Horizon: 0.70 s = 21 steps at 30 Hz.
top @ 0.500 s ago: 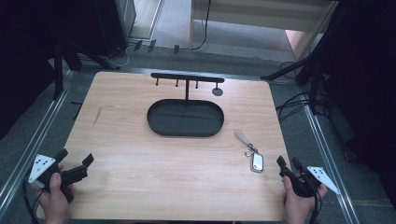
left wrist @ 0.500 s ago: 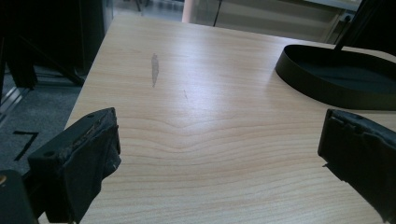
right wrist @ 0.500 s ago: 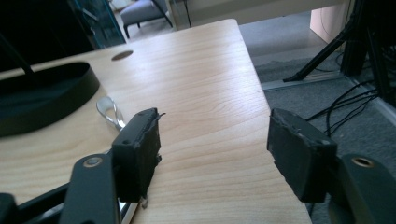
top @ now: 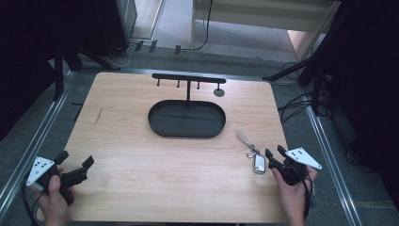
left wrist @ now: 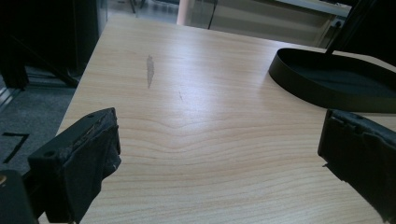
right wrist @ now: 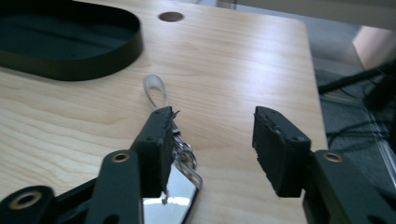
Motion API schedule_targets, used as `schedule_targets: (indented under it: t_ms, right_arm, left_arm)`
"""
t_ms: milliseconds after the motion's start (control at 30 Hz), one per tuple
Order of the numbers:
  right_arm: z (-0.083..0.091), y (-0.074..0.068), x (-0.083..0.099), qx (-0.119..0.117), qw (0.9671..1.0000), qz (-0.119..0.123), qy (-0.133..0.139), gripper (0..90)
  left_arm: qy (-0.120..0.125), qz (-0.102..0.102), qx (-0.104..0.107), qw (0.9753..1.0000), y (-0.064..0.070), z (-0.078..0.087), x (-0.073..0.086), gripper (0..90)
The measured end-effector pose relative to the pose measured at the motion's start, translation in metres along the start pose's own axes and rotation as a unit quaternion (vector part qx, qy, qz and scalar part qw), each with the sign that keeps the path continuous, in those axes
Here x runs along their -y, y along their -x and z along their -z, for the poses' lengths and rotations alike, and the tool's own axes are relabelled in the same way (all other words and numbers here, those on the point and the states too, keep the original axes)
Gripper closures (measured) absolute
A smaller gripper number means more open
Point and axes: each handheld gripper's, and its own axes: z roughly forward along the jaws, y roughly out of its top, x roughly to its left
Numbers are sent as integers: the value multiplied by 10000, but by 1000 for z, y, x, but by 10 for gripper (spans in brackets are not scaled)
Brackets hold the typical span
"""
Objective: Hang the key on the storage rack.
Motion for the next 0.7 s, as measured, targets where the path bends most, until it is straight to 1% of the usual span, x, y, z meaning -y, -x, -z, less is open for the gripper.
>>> schedule_targets:
  t_ms: [33,67,100,133,167,200,267,333,367,400,433,467,500,533,567,700]
  right_arm:
    - [-1,-1,-3,-63,9999,83,-42,532]
    - [-3,-3,-6,-74,9997,193,-111,547]
    - [-3,-3,-6,-74,9997,193,-111,547]
    - [-4,-5,-14,-109,9989,382,-262,619]
    - [-4,-5,-14,-109,9989,382,-262,619]
    - [-6,-6,-22,-269,9971,532,-470,634]
    - [-8,-7,-29,-240,9955,640,-655,647]
    - [-11,-7,-36,-280,9932,740,-858,656]
    - [-11,-7,-36,-280,9932,740,-858,656]
    - [-14,-7,-44,-291,9899,896,-1055,651]
    - [-14,-7,-44,-291,9899,896,-1055,651]
    - [-19,-8,-52,-263,9857,1040,-1302,665]
    - [-19,-8,-52,-263,9857,1040,-1302,665]
    - [-24,-9,-59,-373,9818,1084,-1512,691]
    - [-26,-10,-63,-420,9796,1108,-1623,699]
    - [-40,-15,-72,-454,9687,1286,-2075,718]
  left_arm:
    - [0,0,0,10000,0,0,0,0]
    - [2,6,0,10000,0,0,0,0]
    - [6,9,0,10000,0,0,0,0]
    - [16,30,1,10000,0,0,0,0]
    - [16,30,1,10000,0,0,0,0]
    - [14,42,5,10000,0,0,0,0]
    - [5,52,11,10000,-1,0,0,0]
    - [3,48,14,10000,-1,0,0,0]
    - [3,48,14,10000,-1,0,0,0]
    - [-3,51,22,10000,-1,0,0,0]
    - [-3,51,22,10000,-1,0,0,0]
    - [-19,50,32,10000,-1,0,0,0]
    - [-19,50,32,10000,-1,0,0,0]
    - [-28,40,36,10000,-1,-1,0,0]
    - [-37,35,38,10000,-1,-1,0,0]
    - [-31,42,44,10000,-1,-1,0,0]
